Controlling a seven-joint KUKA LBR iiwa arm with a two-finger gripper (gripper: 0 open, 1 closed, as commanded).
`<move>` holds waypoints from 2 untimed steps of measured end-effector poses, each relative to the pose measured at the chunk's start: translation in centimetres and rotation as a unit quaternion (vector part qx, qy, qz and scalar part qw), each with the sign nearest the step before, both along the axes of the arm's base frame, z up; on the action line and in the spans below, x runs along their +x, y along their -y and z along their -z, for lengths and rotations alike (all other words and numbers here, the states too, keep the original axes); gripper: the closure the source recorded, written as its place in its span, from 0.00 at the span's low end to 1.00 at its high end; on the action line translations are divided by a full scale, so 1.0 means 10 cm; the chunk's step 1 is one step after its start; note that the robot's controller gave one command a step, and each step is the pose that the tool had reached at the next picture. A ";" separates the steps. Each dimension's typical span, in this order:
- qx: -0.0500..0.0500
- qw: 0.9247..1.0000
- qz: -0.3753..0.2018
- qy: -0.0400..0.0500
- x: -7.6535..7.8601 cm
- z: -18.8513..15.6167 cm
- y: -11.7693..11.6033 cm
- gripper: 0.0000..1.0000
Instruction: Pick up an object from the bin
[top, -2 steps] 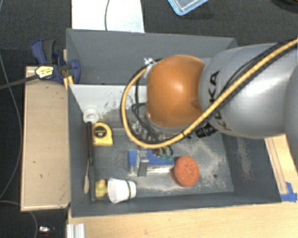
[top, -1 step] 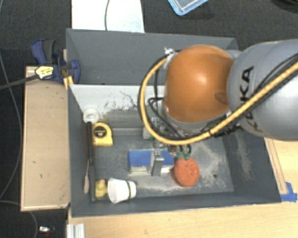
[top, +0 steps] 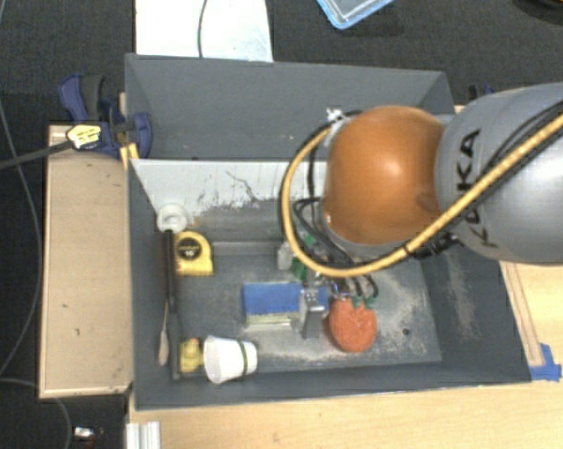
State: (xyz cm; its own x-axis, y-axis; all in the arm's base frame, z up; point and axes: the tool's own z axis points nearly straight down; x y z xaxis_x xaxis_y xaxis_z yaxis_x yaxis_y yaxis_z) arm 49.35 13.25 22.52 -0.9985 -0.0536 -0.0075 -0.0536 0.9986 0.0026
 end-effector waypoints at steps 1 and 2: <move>0.000 0.994 -0.109 0.001 -0.06 0.54 0.24 0.00; -0.001 0.999 -0.049 -0.002 0.12 0.81 0.96 0.00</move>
Offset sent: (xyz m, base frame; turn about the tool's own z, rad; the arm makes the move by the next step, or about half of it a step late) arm 0.0188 -0.1206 -0.0922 -0.0644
